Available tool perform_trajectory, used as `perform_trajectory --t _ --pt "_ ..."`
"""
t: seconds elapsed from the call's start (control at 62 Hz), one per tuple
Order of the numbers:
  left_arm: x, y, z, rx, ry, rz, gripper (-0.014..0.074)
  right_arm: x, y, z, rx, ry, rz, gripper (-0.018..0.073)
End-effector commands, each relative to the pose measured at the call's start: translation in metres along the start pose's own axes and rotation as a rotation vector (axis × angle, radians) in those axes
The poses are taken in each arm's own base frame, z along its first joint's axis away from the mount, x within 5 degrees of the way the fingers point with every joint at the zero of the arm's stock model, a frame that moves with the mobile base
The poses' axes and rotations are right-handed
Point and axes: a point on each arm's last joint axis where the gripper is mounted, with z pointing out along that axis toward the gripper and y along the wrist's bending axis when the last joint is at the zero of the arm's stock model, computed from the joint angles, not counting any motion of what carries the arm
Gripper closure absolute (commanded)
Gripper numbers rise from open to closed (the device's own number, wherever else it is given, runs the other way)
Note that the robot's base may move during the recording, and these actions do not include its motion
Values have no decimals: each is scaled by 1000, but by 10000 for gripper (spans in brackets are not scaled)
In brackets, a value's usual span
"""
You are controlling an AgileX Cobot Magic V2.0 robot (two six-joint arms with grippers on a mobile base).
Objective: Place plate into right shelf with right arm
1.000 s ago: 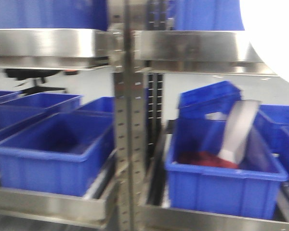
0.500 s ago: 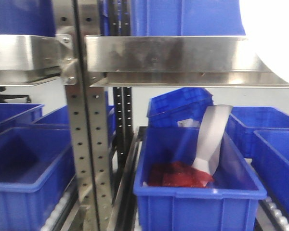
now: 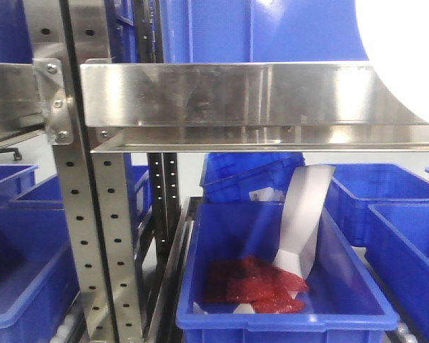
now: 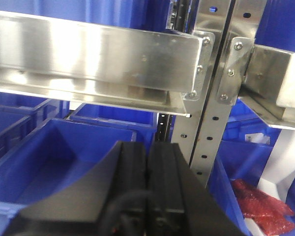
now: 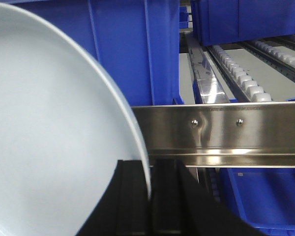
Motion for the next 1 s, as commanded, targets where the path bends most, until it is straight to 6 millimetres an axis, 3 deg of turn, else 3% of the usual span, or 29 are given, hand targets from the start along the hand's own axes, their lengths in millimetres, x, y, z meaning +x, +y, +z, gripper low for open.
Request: perform_trajectory --t 0.0,0.71,0.871,0.984 --pt "-5 1 -1 -12 -89 -15 724 -18 2 -2 -7 -117 -5 505" --pt "-5 1 -1 -12 -89 -15 724 -22 3 -3 -17 -154 15 505" --pt "-5 1 -1 -12 -89 -15 724 -57 9 -8 -54 -263 94 505" --pt "-5 1 -1 -12 -89 -15 724 -111 18 1 -70 -317 103 505"
